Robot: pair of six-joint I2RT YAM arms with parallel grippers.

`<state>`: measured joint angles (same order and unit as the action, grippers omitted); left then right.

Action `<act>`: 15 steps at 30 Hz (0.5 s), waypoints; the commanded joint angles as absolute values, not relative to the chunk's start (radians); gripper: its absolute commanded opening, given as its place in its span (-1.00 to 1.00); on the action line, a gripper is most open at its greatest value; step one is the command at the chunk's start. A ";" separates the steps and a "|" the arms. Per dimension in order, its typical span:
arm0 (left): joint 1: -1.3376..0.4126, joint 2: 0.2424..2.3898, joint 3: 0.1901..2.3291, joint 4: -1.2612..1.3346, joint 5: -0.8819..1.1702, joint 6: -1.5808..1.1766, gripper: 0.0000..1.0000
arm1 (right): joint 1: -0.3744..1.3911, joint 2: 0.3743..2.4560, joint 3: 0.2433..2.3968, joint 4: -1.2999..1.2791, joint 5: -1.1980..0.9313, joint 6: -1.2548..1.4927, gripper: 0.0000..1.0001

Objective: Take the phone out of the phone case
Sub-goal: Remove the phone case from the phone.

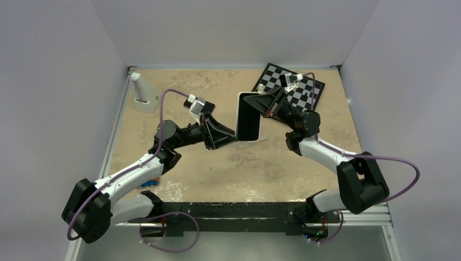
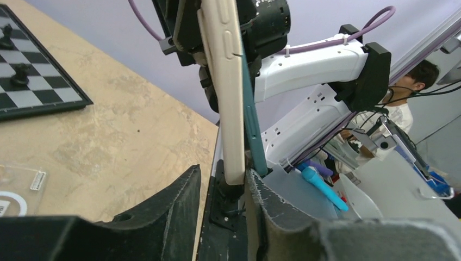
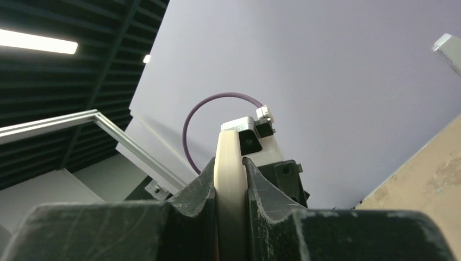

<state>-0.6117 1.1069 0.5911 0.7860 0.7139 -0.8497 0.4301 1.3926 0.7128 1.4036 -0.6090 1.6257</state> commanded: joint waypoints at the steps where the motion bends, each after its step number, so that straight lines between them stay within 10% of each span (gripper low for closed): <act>1: -0.617 1.175 0.616 0.731 0.591 -0.842 -0.19 | 0.522 1.359 0.784 1.455 -0.570 1.595 -1.00; 8: -0.642 1.236 0.633 0.778 0.613 -0.866 -0.26 | 0.558 1.394 0.801 1.450 -0.540 1.549 -1.00; 15: -0.644 1.215 0.702 0.505 0.443 -0.649 -1.00 | 0.589 1.352 0.808 1.335 -0.520 1.496 -1.00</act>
